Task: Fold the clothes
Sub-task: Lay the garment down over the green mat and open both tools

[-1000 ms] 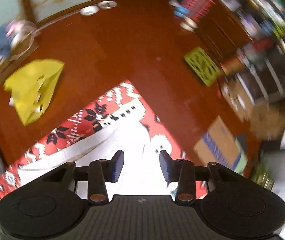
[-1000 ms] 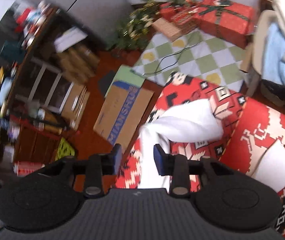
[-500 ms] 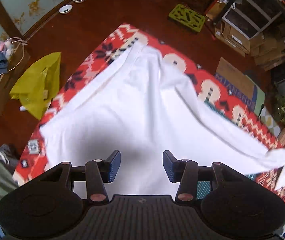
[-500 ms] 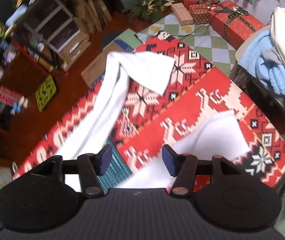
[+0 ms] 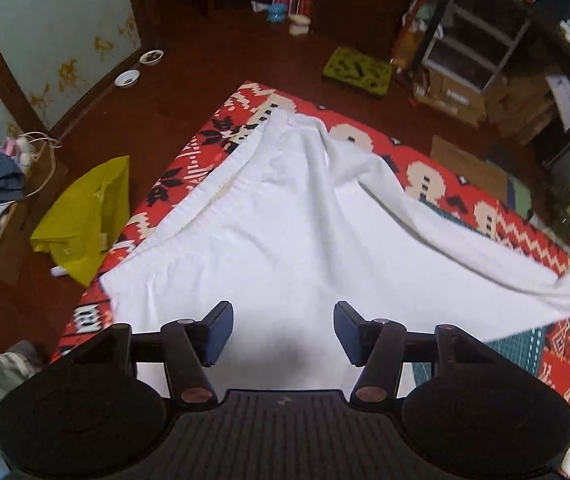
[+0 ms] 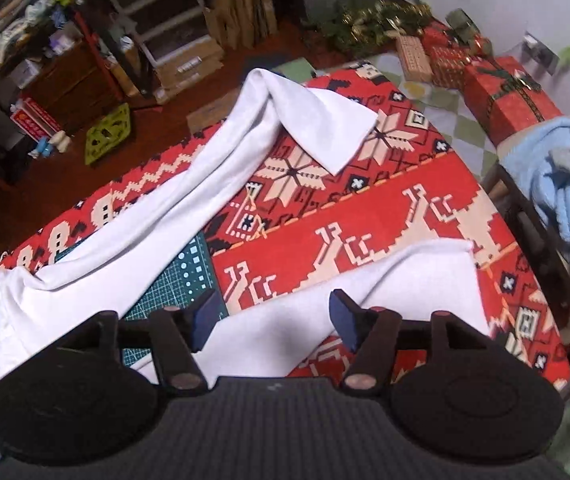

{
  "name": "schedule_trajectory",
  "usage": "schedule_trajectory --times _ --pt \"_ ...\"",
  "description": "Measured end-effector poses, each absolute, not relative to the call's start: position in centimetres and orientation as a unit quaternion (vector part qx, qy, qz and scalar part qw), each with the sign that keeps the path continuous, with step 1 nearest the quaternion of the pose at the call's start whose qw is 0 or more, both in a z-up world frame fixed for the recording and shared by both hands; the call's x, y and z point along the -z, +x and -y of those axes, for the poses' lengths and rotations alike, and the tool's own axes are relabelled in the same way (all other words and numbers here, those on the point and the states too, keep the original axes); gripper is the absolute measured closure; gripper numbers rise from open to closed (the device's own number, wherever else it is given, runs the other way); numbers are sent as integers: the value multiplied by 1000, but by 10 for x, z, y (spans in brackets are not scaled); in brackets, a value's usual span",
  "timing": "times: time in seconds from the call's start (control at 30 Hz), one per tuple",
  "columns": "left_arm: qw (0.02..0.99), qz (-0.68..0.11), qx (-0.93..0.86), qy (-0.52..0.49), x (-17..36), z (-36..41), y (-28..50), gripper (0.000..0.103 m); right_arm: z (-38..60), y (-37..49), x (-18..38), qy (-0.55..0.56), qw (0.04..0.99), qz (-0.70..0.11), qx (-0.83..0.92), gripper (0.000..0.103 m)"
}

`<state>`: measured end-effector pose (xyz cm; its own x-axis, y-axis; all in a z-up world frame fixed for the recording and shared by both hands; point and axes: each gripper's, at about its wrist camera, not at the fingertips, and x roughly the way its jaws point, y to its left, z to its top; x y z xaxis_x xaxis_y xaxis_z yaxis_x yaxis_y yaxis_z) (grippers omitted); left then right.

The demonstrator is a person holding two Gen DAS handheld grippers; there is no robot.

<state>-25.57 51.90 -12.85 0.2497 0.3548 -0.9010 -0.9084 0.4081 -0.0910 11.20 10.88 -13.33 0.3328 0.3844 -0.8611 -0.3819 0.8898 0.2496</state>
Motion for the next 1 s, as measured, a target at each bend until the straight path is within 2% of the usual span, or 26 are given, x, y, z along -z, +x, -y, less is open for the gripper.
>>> schedule_trajectory --times 0.17,0.43,0.5,0.7,0.8,0.9,1.0 --pt "766 -362 -434 -305 151 -525 -277 63 -103 94 152 -19 854 -442 -273 38" --pt "843 -257 -391 -267 173 -498 -329 64 -68 52 189 9 894 -323 -312 40" --pt "838 -257 -394 -275 170 -489 -343 66 -59 40 189 12 893 -308 -328 51" --pt "829 -279 -391 -287 163 -473 -374 68 -35 19 165 -8 891 -320 -323 49" --pt "834 -279 -393 -268 176 -467 -391 68 -25 8 171 -14 895 -303 -326 49" --pt "831 -283 -389 -281 183 -459 -402 73 -19 -5 186 -33 899 -288 -329 50" --pt "833 -290 -361 -304 182 -449 -403 76 -14 -11 199 -34 892 -316 -320 51"
